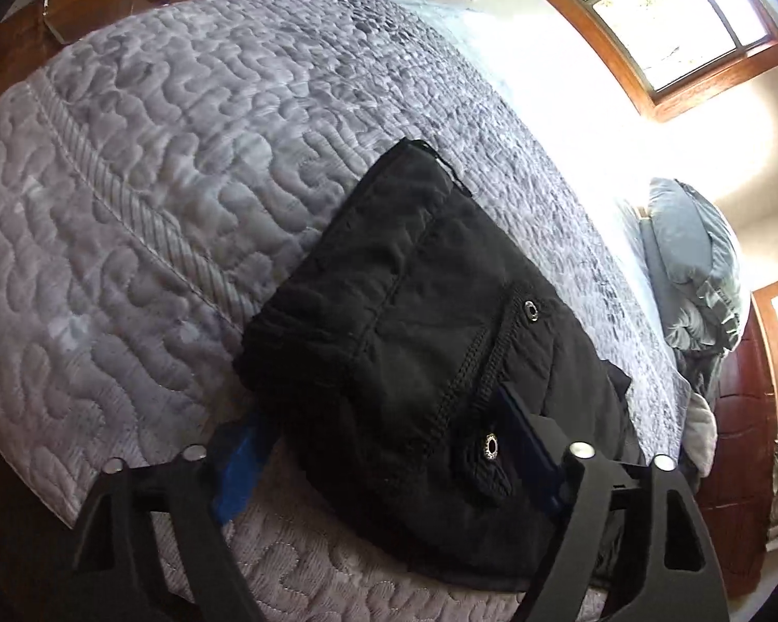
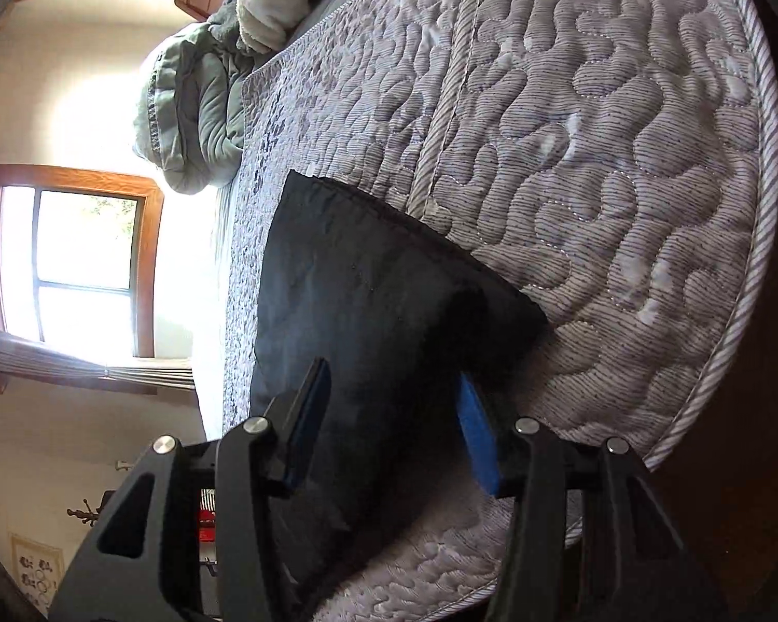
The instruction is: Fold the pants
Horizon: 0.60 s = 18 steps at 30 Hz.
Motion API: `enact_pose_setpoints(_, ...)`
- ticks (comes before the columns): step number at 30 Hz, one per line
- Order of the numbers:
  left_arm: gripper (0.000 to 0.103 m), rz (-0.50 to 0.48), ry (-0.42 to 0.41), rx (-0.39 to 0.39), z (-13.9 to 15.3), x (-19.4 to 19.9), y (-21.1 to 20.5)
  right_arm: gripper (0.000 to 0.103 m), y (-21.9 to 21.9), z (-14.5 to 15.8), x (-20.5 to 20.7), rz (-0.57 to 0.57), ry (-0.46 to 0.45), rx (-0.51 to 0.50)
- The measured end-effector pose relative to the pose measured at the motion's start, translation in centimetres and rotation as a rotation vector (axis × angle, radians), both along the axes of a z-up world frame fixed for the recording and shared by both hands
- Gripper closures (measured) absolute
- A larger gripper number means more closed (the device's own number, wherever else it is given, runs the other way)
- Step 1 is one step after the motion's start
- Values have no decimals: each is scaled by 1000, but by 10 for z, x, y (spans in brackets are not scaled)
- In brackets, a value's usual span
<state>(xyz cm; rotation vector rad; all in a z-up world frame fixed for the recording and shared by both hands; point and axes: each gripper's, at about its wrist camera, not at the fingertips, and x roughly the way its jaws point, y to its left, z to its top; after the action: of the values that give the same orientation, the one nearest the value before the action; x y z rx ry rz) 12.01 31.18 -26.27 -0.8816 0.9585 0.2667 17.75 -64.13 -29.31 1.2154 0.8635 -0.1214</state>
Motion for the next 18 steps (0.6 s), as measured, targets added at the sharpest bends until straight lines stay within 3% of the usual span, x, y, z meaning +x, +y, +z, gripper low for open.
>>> enact_pose_setpoints(1,51,6,16,14,-1,-1,2,75,1,1,3,7,2,-9)
enact_pose_setpoints(2,58,10,30,20,-2,-2,4,84,1,2,4,12,6,-24)
enact_pose_setpoints(3,67,17,37,21,-3,-5,7,88,2,4,5,17,7,-37)
enact_pose_setpoints(5,76,20,31,26,-3,-11,11,94,3,12,3,25,-14,-70)
enact_pose_setpoints(9,82,21,16,68,3,-17,8,96,8,24,-3,48,-24,-127)
enact_pose_setpoints(18,83,40,16,65,1,-24,8,96,3,8,-8,37,25,-144)
